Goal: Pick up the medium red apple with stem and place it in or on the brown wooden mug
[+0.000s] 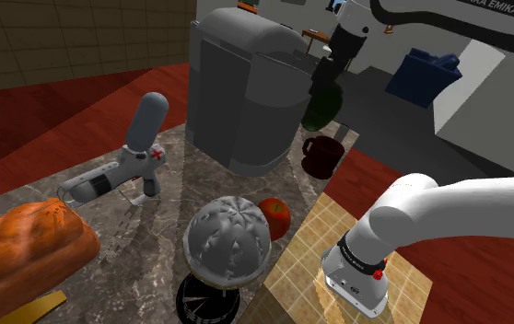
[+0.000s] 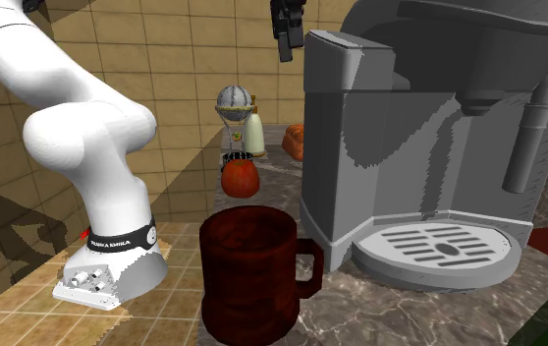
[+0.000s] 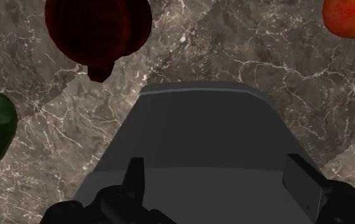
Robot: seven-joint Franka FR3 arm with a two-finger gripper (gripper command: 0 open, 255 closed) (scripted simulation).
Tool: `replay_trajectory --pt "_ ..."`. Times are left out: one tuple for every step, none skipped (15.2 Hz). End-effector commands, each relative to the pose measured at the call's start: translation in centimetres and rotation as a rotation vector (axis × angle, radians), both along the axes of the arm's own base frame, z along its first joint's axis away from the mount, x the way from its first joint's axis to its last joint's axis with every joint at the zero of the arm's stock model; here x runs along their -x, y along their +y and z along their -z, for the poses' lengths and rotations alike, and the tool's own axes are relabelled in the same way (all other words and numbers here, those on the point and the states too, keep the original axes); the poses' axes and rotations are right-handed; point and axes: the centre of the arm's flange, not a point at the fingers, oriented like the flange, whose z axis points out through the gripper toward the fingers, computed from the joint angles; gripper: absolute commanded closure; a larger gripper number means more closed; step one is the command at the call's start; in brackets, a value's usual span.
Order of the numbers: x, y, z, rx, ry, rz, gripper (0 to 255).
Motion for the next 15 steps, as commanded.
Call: replay_trajectory --pt "0.0 0.0 0.0 0.000 0.000 0.000 0" --pt "0.8 0.7 0.8 -0.006 -0.003 0.011 0" --pt "1.5 1.4 1.6 -0.011 -0.005 0.023 0" --pt "2.3 2.1 2.4 -0.017 -0.008 0.034 0" --pt "3.0 2.9 3.1 -0.023 -0.010 0.045 0" --pt "3.7 3.6 3.9 -0.028 -0.013 0.056 0" --pt "4.4 4.4 4.7 -0.034 -0.016 0.068 0" --pt "5.1 5.2 5.5 -0.039 -0.018 0.079 0" --pt "5.8 6.0 6.3 -0.045 -0.021 0.090 0" --pt "6.5 6.8 7.0 -0.051 -0.024 0.101 0" --pt "7.1 7.6 7.8 -0.056 -0.026 0.113 0" --pt "7.8 8.4 8.6 -0.062 -0.029 0.124 0" --pt "8.4 9.2 9.3 -0.068 -0.031 0.135 0" --pt "9.1 10.1 10.1 -0.073 -0.034 0.147 0" --pt "9.7 10.9 10.8 -0.079 -0.037 0.158 0"
